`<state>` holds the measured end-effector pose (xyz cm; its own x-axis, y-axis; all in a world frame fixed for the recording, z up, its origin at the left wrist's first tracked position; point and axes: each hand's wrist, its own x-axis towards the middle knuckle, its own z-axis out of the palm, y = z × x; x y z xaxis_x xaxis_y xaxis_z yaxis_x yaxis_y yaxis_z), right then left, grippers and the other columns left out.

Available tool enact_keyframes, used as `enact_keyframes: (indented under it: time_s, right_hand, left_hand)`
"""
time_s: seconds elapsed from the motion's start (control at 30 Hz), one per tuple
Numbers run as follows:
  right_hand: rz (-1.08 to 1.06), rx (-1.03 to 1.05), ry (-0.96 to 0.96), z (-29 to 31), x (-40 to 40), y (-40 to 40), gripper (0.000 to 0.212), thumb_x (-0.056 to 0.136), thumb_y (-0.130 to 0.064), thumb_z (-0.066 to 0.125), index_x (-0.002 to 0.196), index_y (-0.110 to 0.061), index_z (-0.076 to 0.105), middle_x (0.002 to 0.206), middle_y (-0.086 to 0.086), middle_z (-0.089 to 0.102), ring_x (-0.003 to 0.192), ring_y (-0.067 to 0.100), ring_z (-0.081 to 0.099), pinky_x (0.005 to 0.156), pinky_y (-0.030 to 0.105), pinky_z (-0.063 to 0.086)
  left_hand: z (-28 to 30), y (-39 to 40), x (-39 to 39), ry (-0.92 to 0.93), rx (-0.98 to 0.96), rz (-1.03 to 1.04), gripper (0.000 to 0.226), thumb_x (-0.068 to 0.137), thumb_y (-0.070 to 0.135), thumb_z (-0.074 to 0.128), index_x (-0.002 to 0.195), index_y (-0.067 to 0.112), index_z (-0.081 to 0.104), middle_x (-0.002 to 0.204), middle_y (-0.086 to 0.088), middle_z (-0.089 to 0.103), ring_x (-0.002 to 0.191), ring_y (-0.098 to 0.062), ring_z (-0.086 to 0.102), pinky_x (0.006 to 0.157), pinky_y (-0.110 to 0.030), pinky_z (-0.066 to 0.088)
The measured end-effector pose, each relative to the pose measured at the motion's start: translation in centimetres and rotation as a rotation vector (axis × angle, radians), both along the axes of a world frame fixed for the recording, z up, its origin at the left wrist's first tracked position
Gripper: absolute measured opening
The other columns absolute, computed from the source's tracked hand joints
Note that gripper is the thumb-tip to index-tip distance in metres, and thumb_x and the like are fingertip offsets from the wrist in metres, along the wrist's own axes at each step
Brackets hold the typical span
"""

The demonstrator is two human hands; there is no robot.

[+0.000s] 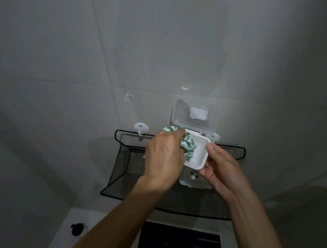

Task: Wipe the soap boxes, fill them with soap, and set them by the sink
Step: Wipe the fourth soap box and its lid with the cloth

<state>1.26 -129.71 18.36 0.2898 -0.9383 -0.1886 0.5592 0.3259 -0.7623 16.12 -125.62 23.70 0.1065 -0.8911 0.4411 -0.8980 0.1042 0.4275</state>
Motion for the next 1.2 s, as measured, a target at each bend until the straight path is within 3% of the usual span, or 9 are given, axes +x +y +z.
enact_keyframes:
  time_s: [0.13, 0.3, 0.4, 0.5, 0.63, 0.83, 0.97, 1.1, 1.2]
  right_hand:
    - [0.045, -0.016, -0.015, 0.7, -0.1, -0.5, 0.028, 0.09, -0.02, 0.06, 0.11, -0.008, 0.075, 0.115, 0.018, 0.072, 0.102, 0.029, 0.072, 0.076, 0.049, 0.061]
    - [0.048, -0.037, -0.03, 1.2, -0.6, -0.7, 0.028, 0.091, -0.023, 0.057, 0.109, -0.015, 0.077, 0.113, 0.013, 0.074, 0.098, 0.024, 0.073, 0.073, 0.046, 0.06]
    - [0.051, -0.025, -0.071, 1.3, -1.0, -0.6, 0.03, 0.093, -0.018, 0.054, 0.114, -0.007, 0.072, 0.115, 0.022, 0.071, 0.098, 0.031, 0.073, 0.073, 0.043, 0.061]
    - [0.043, -0.02, -0.087, 1.4, -1.0, -0.5, 0.033, 0.097, -0.014, 0.051, 0.124, -0.001, 0.064, 0.118, 0.026, 0.068, 0.099, 0.033, 0.072, 0.078, 0.045, 0.062]
    - [0.017, -0.08, -0.03, 1.9, -0.9, -0.5, 0.032, 0.1, -0.014, 0.049, 0.125, 0.002, 0.06, 0.108, 0.021, 0.07, 0.09, 0.027, 0.072, 0.073, 0.042, 0.063]
    - [-0.007, -0.083, 0.057, 2.1, -1.2, -0.8, 0.04, 0.094, -0.017, 0.054, 0.13, 0.001, 0.059, 0.114, 0.023, 0.069, 0.094, 0.03, 0.07, 0.072, 0.047, 0.062]
    - [-0.019, -0.086, 0.092, 1.9, -1.5, -0.9, 0.044, 0.089, -0.018, 0.056, 0.129, 0.0, 0.06, 0.115, 0.025, 0.069, 0.094, 0.033, 0.07, 0.076, 0.057, 0.06]
    - [-0.033, -0.069, 0.112, 1.9, -2.2, -1.0, 0.041, 0.089, -0.016, 0.056, 0.127, -0.002, 0.062, 0.116, 0.023, 0.071, 0.101, 0.035, 0.072, 0.073, 0.058, 0.06]
    - [-0.045, -0.045, 0.137, 1.8, -1.7, -0.9, 0.034, 0.097, -0.012, 0.053, 0.128, -0.002, 0.061, 0.118, 0.023, 0.071, 0.107, 0.037, 0.07, 0.077, 0.061, 0.058]
  left_hand:
    - [0.3, -0.3, -1.1, 0.143, -0.067, -0.154, 0.054, 0.077, -0.005, 0.064, 0.128, 0.014, 0.066, 0.117, -0.004, 0.071, 0.108, -0.021, 0.065, 0.1, -0.03, 0.047]
    - [0.4, -0.4, -1.2, 0.225, -0.001, -0.323, 0.052, 0.084, -0.004, 0.058, 0.133, 0.012, 0.061, 0.126, -0.002, 0.064, 0.118, -0.015, 0.057, 0.104, -0.017, 0.039]
    - [0.9, -0.6, -0.7, 0.289, 0.09, -0.393, 0.042, 0.091, 0.017, 0.064, 0.132, 0.02, 0.063, 0.128, 0.007, 0.066, 0.118, -0.006, 0.057, 0.102, -0.015, 0.039]
    - [1.3, -0.8, -0.4, 0.29, 0.114, -0.404, 0.028, 0.09, 0.033, 0.068, 0.116, 0.025, 0.072, 0.105, 0.011, 0.073, 0.096, -0.002, 0.063, 0.08, -0.013, 0.043]
    - [1.5, -0.8, -0.3, 0.229, 0.125, -0.418, 0.015, 0.083, 0.033, 0.076, 0.094, 0.023, 0.076, 0.084, 0.007, 0.073, 0.079, -0.007, 0.063, 0.071, -0.024, 0.044]
    - [1.4, -0.8, 0.3, -0.053, 0.124, -0.449, 0.033, 0.078, 0.024, 0.076, 0.11, 0.03, 0.073, 0.101, 0.006, 0.07, 0.099, -0.02, 0.054, 0.091, -0.039, 0.04]
    - [1.3, -1.2, 1.7, -0.201, 0.102, -0.477, 0.041, 0.08, 0.01, 0.071, 0.115, 0.032, 0.072, 0.109, 0.012, 0.068, 0.106, -0.016, 0.048, 0.09, -0.033, 0.032]
    - [0.8, -1.8, 4.0, -0.289, 0.097, -0.384, 0.028, 0.087, 0.025, 0.07, 0.113, 0.036, 0.071, 0.114, 0.016, 0.066, 0.113, -0.011, 0.042, 0.085, -0.025, 0.019]
    - [0.1, -1.8, 4.3, -0.33, 0.065, -0.331, 0.033, 0.086, 0.017, 0.07, 0.112, 0.036, 0.072, 0.111, 0.015, 0.067, 0.111, -0.013, 0.045, 0.082, -0.027, 0.018]
